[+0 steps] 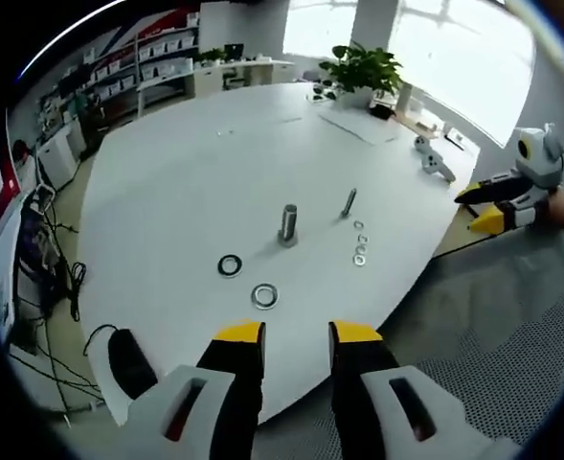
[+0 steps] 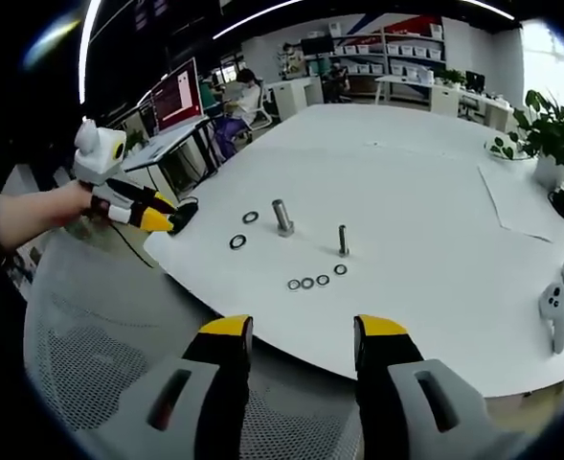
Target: Place the washer onto the threaded stud by aligning its center hole with the stud, sliding it down to the base, and recovering from edge contact or off-axis alignment until the washer reaches the visible bottom stop.
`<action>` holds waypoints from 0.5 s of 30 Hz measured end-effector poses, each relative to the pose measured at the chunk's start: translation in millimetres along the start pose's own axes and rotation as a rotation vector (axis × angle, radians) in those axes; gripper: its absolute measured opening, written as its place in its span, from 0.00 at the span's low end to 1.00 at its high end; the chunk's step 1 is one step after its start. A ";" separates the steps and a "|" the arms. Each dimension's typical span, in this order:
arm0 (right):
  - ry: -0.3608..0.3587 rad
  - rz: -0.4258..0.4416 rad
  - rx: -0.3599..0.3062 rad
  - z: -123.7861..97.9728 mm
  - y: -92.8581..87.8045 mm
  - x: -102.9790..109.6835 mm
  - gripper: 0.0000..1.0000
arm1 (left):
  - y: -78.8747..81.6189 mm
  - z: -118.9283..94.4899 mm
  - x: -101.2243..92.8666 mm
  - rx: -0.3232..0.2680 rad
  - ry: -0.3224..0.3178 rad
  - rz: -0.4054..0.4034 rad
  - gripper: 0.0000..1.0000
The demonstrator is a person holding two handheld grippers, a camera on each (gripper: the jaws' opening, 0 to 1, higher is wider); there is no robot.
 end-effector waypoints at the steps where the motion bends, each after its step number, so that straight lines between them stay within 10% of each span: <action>1: -0.001 0.001 -0.002 -0.3 0.2 -0.1 0.45 | 1.6 5.5 -0.8 0.008 -0.004 0.007 0.26; 15: -0.004 0.000 -0.026 -3.1 1.5 -0.9 0.45 | 1.8 63.9 -3.4 0.181 -0.015 0.065 0.30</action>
Point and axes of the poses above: the point that each gripper's makers call its tool centre point, and the gripper's own axes: z roughly forward along the fingers, x roughly to its left, y roughly out of its top, the point moved 6 cm from there along -z, roughly backward along the fingers, and after that the axes turned 14 degrees about y, right-handed, at the moved point
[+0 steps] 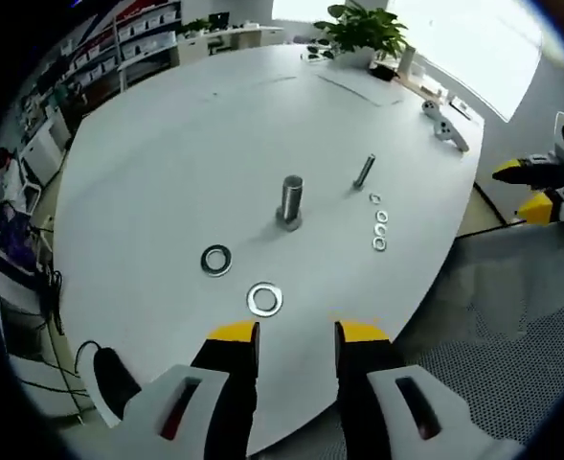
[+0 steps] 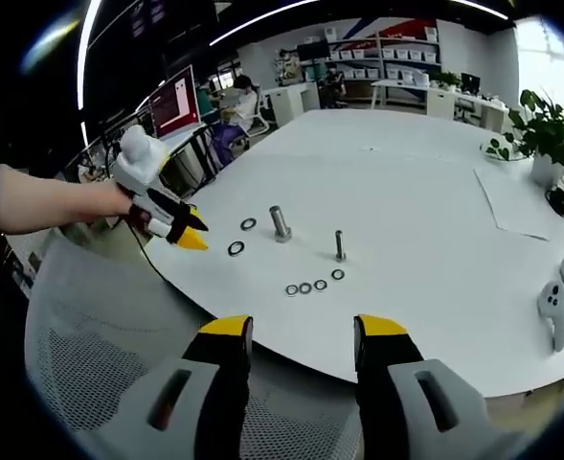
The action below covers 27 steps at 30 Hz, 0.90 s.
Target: Place the washer onto the threaded stud by aligning its center hole with the stud, sliding it down to the base, and recovering from edge contact or off-axis alignment until the washer reaches the visible bottom stop.
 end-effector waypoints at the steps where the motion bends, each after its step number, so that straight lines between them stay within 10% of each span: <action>1: 0.000 -0.001 0.001 0.1 -0.2 -0.1 0.45 | 0.1 5.3 0.6 0.009 0.000 0.009 0.30; 27: 0.011 -0.004 0.031 2.2 -3.5 0.3 0.44 | 2.9 65.2 3.5 0.147 0.008 0.101 0.30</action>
Point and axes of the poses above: the point that each gripper's makers call its tool centre point, and the gripper's own axes: z roughly forward along the fingers, x roughly to its left, y roughly out of its top, the point moved 6 cm from there along -z, roughly backward along the fingers, and after that the axes turned 14 degrees about y, right-handed, at the moved point
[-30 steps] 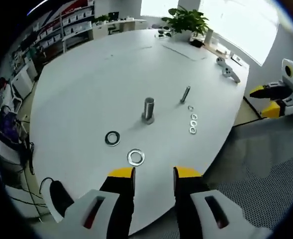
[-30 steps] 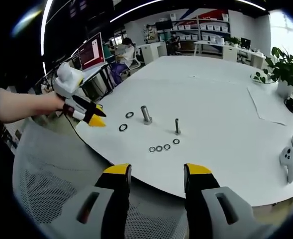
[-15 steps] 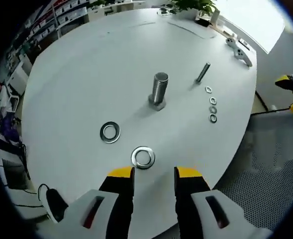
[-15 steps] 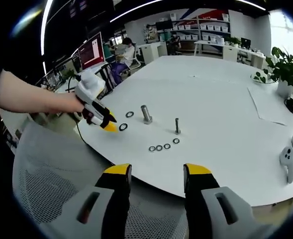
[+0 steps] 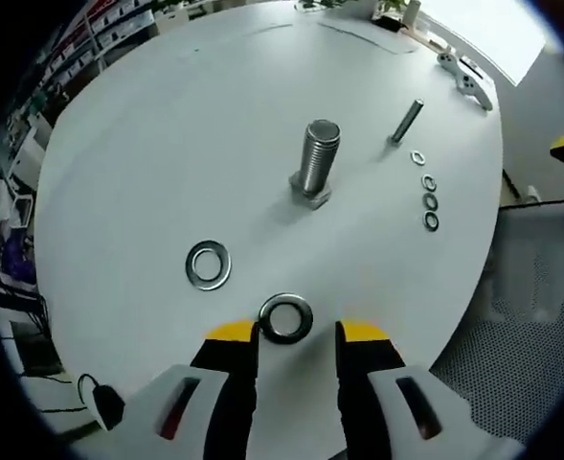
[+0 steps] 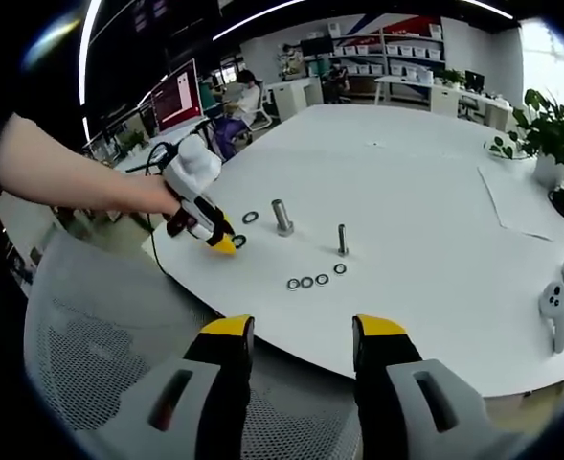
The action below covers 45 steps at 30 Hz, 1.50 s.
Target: Place the washer onto the threaded stud by aligning its center hole with the stud, sliding it down to the base, and recovering from edge contact or off-axis alignment until the washer reaches the visible bottom stop.
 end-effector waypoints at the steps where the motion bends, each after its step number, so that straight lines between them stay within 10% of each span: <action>1: 0.000 0.000 0.000 0.0 0.0 0.1 0.44 | 0.2 -0.1 -0.4 -0.001 -0.001 0.004 0.31; 14: 0.007 0.007 -0.006 0.7 0.4 0.5 0.43 | 5.0 1.6 -5.5 -0.033 0.000 0.018 0.27; 25: 0.002 0.013 -0.015 -0.2 0.6 -0.1 0.43 | 9.4 3.6 -6.2 0.062 0.015 0.294 0.28; 45: -0.001 0.019 -0.029 -1.2 1.0 -0.6 0.43 | 10.4 4.7 -7.7 0.104 0.013 0.313 0.21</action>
Point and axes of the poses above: the point that each gripper's makers call its tool centre point, and the gripper's own axes: z roughly forward along the fingers, x roughly to its left, y roughly out of its top, the point moved 6 cm from there along -z, roughly backward along the fingers, and after that the axes turned 14 degrees about y, right-handed, at the moved point
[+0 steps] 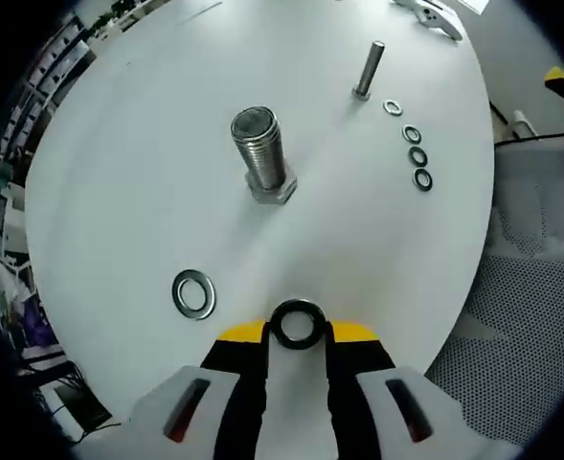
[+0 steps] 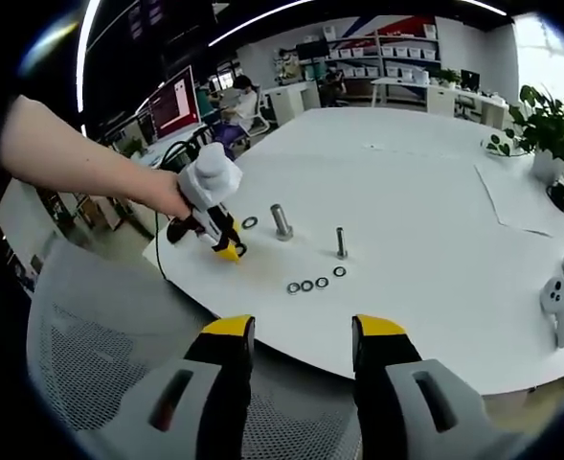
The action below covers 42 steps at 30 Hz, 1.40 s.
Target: Place the washer onto the threaded stud by aligning its center hole with the stud, sliding it down to the base, and recovering from edge contact or off-axis alignment until the washer reaches the visible bottom stop.
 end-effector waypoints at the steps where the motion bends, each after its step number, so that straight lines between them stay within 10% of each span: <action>1: -0.001 0.000 0.000 -0.1 0.2 0.0 0.43 | 0.2 0.2 0.0 -0.001 -0.001 0.001 0.21; 42: 0.000 -0.001 0.006 -0.1 -0.2 -0.1 0.43 | 2.5 -1.1 4.2 0.029 -0.027 -0.011 0.18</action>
Point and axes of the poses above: the point that each gripper's makers call its tool centre point, and the gripper's own axes: z roughly forward along the fingers, x roughly to its left, y roughly out of its top, the point moved 6 cm from there along -z, roughly backward along the fingers, and after that the axes turned 14 degrees about y, right-handed, at the moved point
